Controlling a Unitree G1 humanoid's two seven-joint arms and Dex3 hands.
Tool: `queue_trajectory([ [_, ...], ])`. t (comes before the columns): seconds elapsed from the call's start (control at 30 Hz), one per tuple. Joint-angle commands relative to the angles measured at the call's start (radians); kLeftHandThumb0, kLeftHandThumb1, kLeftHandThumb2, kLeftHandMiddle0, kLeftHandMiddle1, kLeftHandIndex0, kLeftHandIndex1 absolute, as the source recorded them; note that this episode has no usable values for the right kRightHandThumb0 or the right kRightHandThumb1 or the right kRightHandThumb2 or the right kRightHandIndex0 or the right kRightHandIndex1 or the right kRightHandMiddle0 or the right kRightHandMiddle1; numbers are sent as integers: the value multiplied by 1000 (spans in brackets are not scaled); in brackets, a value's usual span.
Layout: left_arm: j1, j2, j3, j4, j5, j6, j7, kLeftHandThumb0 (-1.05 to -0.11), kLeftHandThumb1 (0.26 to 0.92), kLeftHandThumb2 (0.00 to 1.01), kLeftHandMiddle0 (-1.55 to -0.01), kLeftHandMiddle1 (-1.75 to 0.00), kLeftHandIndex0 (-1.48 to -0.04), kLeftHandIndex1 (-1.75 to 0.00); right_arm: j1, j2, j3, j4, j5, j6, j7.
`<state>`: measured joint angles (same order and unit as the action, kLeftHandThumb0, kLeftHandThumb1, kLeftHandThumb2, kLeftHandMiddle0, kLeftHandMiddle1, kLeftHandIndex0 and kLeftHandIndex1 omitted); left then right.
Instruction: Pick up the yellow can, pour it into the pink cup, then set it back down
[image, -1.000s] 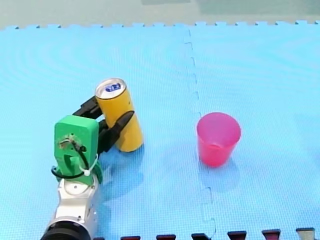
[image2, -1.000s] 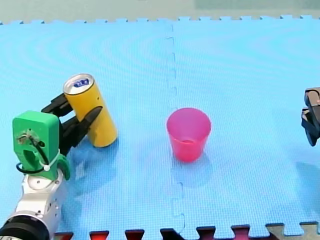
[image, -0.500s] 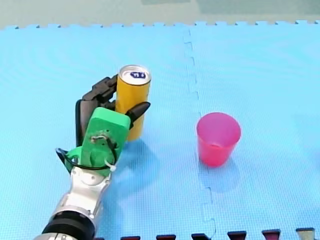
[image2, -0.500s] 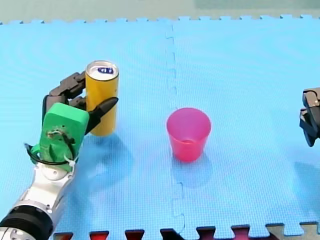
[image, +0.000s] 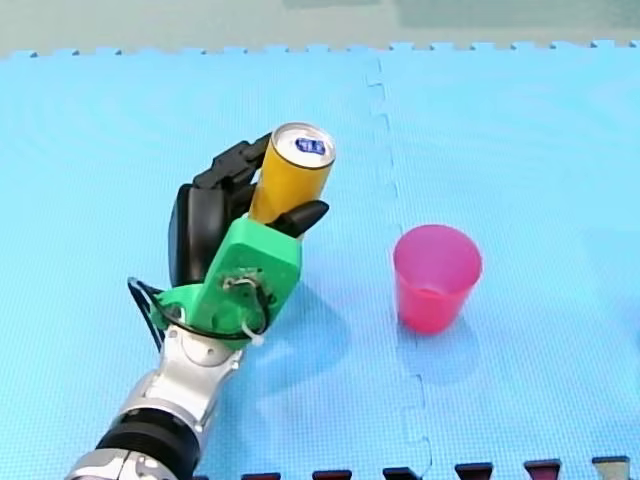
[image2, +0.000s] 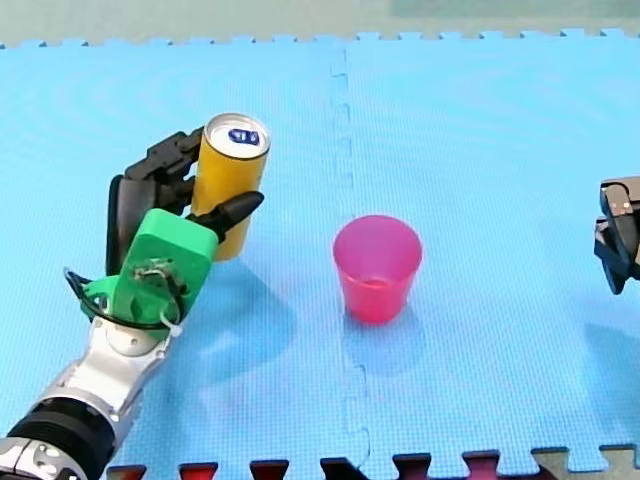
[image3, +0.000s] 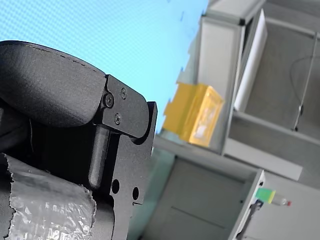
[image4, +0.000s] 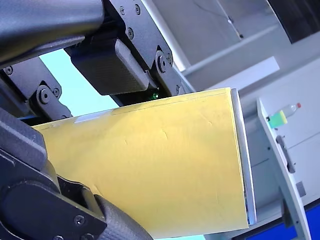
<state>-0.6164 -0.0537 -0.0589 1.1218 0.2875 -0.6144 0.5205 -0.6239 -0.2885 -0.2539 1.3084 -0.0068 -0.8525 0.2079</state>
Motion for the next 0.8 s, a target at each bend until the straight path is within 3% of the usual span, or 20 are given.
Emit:
queue_trajectory([
  [0.0,-13,1,-4,3,-1,-10,7,-352,825,4,-1373,-4,-1196,0,4,-1,0,0,2,-8,-4],
  [0.4,-28,-7,-36,14,16,30,-5,-362,836,3,-1356,0,-1184,0,6,6,4,-2,-3,-19,-18],
  [0.63,-57,-31,-58,36,28,58,-12,-369,842,3,-1339,0,-1163,0,6,10,10,-3,-8,-21,-30],
  [0.77,-66,-40,-73,51,38,38,-3,-373,843,2,-1334,0,-1158,0,7,12,13,-4,-9,-20,-35],
])
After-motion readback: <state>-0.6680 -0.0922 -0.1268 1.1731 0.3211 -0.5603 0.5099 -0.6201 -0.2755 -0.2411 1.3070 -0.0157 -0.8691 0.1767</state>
